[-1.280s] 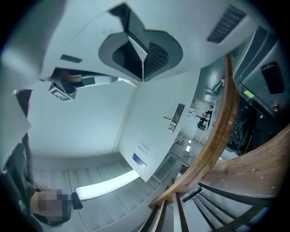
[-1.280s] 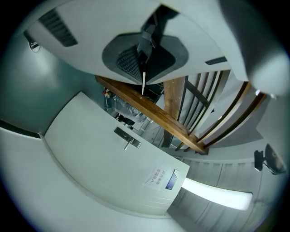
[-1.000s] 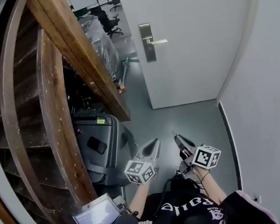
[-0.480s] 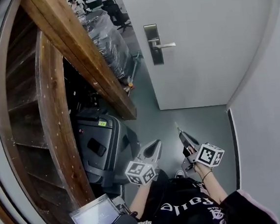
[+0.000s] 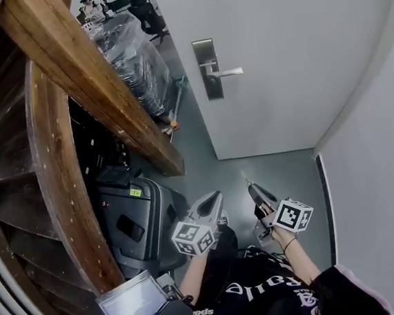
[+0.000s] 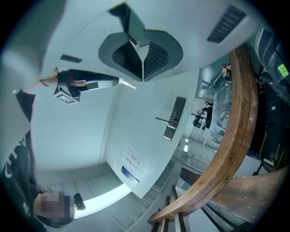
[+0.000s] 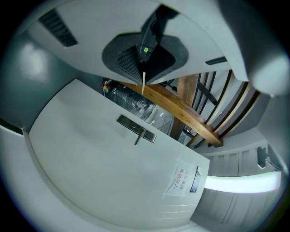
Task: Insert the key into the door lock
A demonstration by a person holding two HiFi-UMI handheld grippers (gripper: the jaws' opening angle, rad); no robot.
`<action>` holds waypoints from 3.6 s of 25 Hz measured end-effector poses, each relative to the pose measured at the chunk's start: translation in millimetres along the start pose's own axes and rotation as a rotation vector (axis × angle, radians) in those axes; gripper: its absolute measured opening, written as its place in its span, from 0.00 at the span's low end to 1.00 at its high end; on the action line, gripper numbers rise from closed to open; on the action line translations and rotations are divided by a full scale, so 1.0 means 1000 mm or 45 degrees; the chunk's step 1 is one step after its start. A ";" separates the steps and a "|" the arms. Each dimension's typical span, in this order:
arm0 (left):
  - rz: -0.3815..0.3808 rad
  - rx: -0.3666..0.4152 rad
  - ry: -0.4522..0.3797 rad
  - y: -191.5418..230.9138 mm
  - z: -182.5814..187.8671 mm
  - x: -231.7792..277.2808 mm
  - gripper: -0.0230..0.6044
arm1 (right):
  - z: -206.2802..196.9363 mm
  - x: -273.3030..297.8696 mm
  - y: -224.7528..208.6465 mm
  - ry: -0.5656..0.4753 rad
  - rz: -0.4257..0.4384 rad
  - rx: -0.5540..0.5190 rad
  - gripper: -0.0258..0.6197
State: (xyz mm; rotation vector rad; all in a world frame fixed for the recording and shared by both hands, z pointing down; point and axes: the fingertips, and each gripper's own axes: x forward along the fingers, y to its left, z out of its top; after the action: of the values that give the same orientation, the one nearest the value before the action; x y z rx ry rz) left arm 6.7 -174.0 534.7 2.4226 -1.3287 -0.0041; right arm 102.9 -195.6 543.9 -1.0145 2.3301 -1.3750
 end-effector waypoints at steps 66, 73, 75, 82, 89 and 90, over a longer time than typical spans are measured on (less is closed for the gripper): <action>-0.180 -0.006 0.037 0.240 0.098 0.124 0.06 | 0.217 0.356 -0.069 -0.433 0.058 0.520 0.10; -0.176 -0.017 0.047 0.241 0.095 0.122 0.06 | 0.226 0.368 -0.075 -0.458 0.042 0.509 0.10; -0.173 -0.023 0.048 0.240 0.094 0.120 0.06 | 0.231 0.374 -0.077 -0.459 0.043 0.530 0.10; -0.157 -0.030 0.057 0.227 0.089 0.113 0.06 | 0.239 0.378 -0.076 -0.409 -0.029 0.369 0.10; -0.102 -0.052 0.029 0.220 0.092 0.102 0.06 | 0.211 0.341 -0.056 -0.275 -0.141 0.034 0.10; -0.098 -0.057 0.026 0.216 0.091 0.102 0.06 | 0.202 0.332 -0.052 -0.245 -0.142 -0.022 0.10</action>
State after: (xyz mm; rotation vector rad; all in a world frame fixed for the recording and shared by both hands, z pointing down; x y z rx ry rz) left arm -129.3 -390.7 538.4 2.4281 -1.2128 -0.0286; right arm -7.8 -571.6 524.5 -1.2409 2.1780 -1.2361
